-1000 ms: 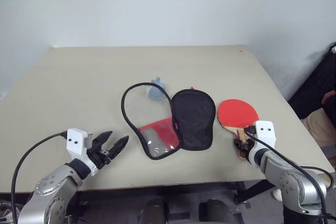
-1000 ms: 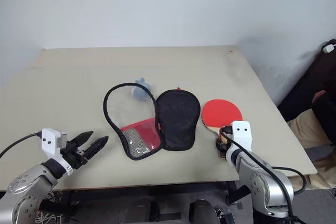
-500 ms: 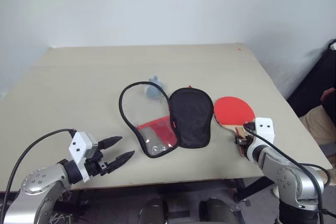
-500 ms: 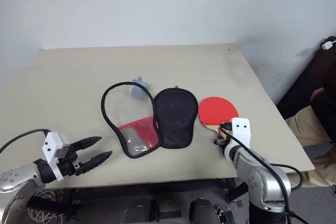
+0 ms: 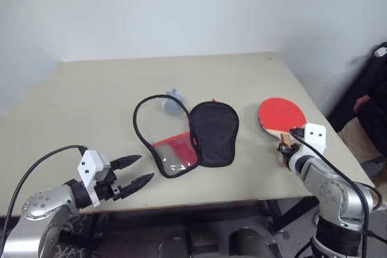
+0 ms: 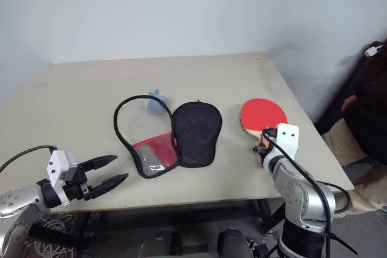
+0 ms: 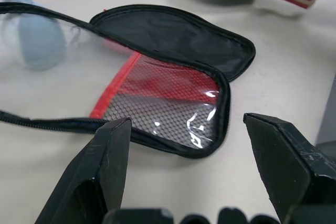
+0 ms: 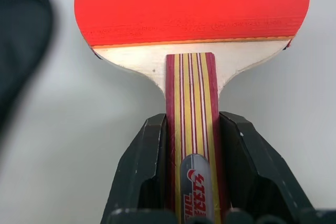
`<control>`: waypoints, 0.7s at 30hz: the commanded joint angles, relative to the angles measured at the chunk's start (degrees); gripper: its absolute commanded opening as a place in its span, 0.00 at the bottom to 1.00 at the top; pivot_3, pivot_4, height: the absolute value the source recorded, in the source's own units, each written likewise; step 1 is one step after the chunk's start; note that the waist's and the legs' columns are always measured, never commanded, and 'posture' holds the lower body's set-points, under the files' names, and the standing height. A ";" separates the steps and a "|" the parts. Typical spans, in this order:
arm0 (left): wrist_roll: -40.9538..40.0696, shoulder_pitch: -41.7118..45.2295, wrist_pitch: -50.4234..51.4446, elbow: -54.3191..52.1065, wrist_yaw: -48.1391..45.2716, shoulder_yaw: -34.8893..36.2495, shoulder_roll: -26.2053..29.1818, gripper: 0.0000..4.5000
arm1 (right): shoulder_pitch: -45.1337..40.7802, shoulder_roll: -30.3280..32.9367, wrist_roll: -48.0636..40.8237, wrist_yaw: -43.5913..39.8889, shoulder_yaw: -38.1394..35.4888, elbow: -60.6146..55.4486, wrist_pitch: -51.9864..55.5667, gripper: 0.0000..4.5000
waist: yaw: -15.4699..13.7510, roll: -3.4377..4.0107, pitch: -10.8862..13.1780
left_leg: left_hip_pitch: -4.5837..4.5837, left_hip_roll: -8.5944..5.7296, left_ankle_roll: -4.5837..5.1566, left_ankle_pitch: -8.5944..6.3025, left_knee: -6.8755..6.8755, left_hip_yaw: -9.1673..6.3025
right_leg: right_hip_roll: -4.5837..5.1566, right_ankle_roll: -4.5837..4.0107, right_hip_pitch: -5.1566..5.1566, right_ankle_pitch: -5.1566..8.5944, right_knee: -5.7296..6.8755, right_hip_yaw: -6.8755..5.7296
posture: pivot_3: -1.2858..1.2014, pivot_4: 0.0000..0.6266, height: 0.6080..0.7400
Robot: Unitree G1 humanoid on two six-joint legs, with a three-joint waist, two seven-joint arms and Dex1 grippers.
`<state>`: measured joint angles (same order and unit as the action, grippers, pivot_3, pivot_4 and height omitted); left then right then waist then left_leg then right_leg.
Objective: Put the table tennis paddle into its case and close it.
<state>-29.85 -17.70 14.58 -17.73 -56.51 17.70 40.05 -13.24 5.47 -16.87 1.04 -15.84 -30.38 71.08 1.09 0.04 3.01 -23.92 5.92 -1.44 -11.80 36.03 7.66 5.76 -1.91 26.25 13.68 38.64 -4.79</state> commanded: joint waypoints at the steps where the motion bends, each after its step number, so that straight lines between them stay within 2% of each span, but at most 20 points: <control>1: -0.04 1.33 -0.55 -1.32 0.54 0.21 0.07 0.80 | -2.74 1.10 -2.18 -3.23 1.02 -1.12 -2.34 0.26 | 0.25 0.79 0.23 | 0.50 -1.26 0.32 -0.14 0.77 -2.63 | 0.06 0.03 -0.31 -0.02 -0.05 -1.00 | 0.52 0.00 0.88; 2: -0.04 1.34 -0.55 -1.36 0.65 0.13 0.02 0.80 | -3.13 1.61 -2.56 -4.13 1.69 -0.76 -2.32 0.26 | 0.58 1.35 0.35 | 0.58 -1.67 0.76 -0.27 1.45 -4.74 | 0.05 0.08 -0.64 -0.05 -0.15 -1.88 | 0.52 0.00 0.88; 3: -0.07 1.37 -0.52 -1.41 0.76 0.03 -0.05 0.80 | -3.68 2.05 -3.09 -5.14 2.31 -0.29 -2.07 0.26 | 1.01 1.65 0.40 | 0.33 -1.46 1.27 -0.76 2.05 -5.73 | -0.08 0.28 -1.16 -0.16 -0.95 -3.18 | 0.52 0.00 0.88; 4: -0.09 1.40 -0.50 -1.44 0.84 -0.04 -0.10 0.80 | -4.27 2.31 -3.63 -5.97 2.74 0.20 -1.59 0.26 | 1.30 2.24 0.46 | -0.12 -1.17 1.29 -0.78 1.99 -6.40 | -0.05 0.59 -1.51 -0.38 -1.72 -4.03 | 0.52 0.00 0.88; 5: -0.12 1.37 -0.47 -1.49 0.97 -0.13 -0.21 0.80 | -4.90 2.79 -4.00 -6.90 3.40 0.81 -1.08 0.26 | 1.56 2.03 0.36 | -0.77 -0.85 1.36 -0.77 1.66 -6.78 | -0.66 0.82 -1.56 -0.56 -2.49 -4.22 | 0.52 0.00 0.88; 6: -0.08 1.37 -0.52 -1.50 1.07 -0.19 -0.26 0.80 | -5.44 3.29 -4.16 -7.66 4.04 1.32 -0.83 0.26 | 1.62 1.41 0.01 | -0.96 -0.67 1.55 -0.65 1.23 -6.50 | -0.80 1.38 -1.51 -0.39 -1.44 -3.73 | 0.52 0.00 0.88; 7: -0.20 1.47 -0.45 -1.48 1.18 -0.09 -0.29 0.80 | -6.35 3.53 -4.32 -8.10 4.54 2.19 -0.51 0.26 | 1.59 0.71 -0.06 | -0.83 -1.26 1.72 -0.53 1.16 -6.08 | -0.82 1.87 -2.15 0.03 0.28 -2.48 | 0.52 0.00 0.88; 8: -0.36 1.56 -0.33 -1.42 1.22 0.06 -0.28 0.80 | -7.17 3.86 -4.36 -8.59 5.14 2.99 -0.65 0.26 | 1.54 0.77 0.11 | -0.51 -1.88 1.79 -0.47 1.05 -5.71 | -0.94 0.47 -2.02 1.45 1.20 -0.67 | 0.52 0.00 0.88; 10: -0.50 1.73 -0.27 -1.17 1.19 0.26 -0.13 0.80 | -8.99 3.65 -4.60 -8.89 5.48 4.83 -0.76 0.26 | 1.53 0.71 0.34 | -0.18 -2.63 1.76 -0.46 0.43 -5.19 | -0.81 0.42 -1.85 1.50 0.88 -0.63 | 0.52 0.00 0.88; 12: -0.39 1.94 -0.36 -0.77 1.11 0.44 0.13 0.80 | -11.27 2.61 -4.83 -8.71 5.56 7.09 -0.68 0.26 | 1.39 0.69 0.40 | 0.30 -2.60 1.72 -0.44 0.14 -5.27 | -0.90 0.41 -2.17 1.49 0.59 -0.81 | 0.52 0.00 0.88; 15: -0.46 2.46 -0.22 -0.31 1.10 0.65 0.40 0.80 | -14.44 0.55 -4.67 -8.08 6.62 10.32 -0.69 0.26 | 1.41 0.70 0.41 | 0.31 -2.35 1.79 -0.11 0.24 -5.44 | -1.15 0.46 -2.31 1.41 0.45 -1.41 | 0.52 0.00 0.88; 17: -0.43 2.69 -0.22 -0.14 1.10 0.63 0.41 0.80 | -15.47 -0.42 -4.38 -7.80 7.15 11.47 -0.79 0.26 | 1.47 0.60 0.36 | 0.29 -2.12 1.82 0.40 0.32 -5.50 | -1.61 0.55 -2.29 1.36 0.36 -1.35 | 0.52 0.00 0.88; 21: -0.24 3.26 -0.19 0.09 1.18 0.32 0.34 0.80 | -17.47 -4.85 -3.74 -6.01 9.96 13.85 0.11 0.26 | 1.46 0.46 0.32 | 0.18 -2.13 1.89 0.42 0.17 -5.22 | -1.71 0.52 -2.25 1.29 0.12 -0.91 | 0.52 0.00 0.88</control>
<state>-29.95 -15.29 14.66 -17.28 -55.40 16.99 39.71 -28.38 1.91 -20.22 -5.67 -7.05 -15.39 71.67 2.55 0.50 3.33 -23.82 3.77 0.46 -11.39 36.19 2.51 4.05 -1.39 24.12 14.96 38.76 -5.59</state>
